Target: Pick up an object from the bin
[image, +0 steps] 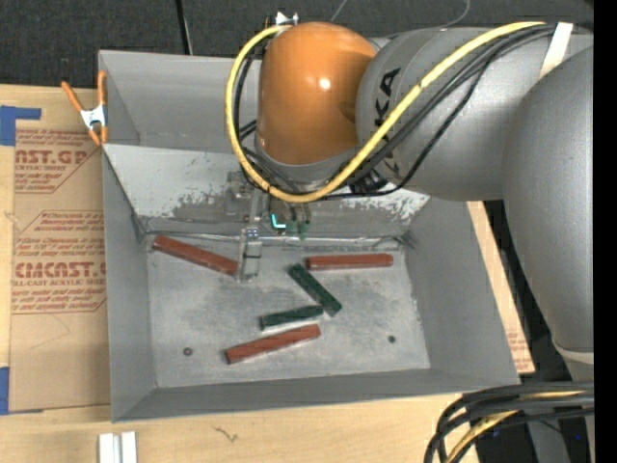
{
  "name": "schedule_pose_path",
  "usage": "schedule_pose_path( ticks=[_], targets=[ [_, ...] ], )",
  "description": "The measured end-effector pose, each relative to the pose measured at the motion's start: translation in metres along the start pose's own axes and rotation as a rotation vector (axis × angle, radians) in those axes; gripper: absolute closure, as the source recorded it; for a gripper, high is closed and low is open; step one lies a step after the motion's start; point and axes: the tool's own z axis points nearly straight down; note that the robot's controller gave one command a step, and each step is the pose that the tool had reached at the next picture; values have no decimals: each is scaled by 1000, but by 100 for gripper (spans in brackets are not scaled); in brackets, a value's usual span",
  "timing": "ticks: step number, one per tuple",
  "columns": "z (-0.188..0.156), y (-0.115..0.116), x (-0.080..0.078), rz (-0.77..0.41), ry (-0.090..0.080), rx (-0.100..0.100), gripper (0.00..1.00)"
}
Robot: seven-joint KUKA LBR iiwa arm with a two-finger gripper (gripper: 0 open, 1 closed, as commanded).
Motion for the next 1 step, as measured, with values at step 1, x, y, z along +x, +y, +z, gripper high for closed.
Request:
schedule_pose_path(
  ticks=[1],
  targets=[
    [116,-44,30,243,0,2,0]
  ],
)
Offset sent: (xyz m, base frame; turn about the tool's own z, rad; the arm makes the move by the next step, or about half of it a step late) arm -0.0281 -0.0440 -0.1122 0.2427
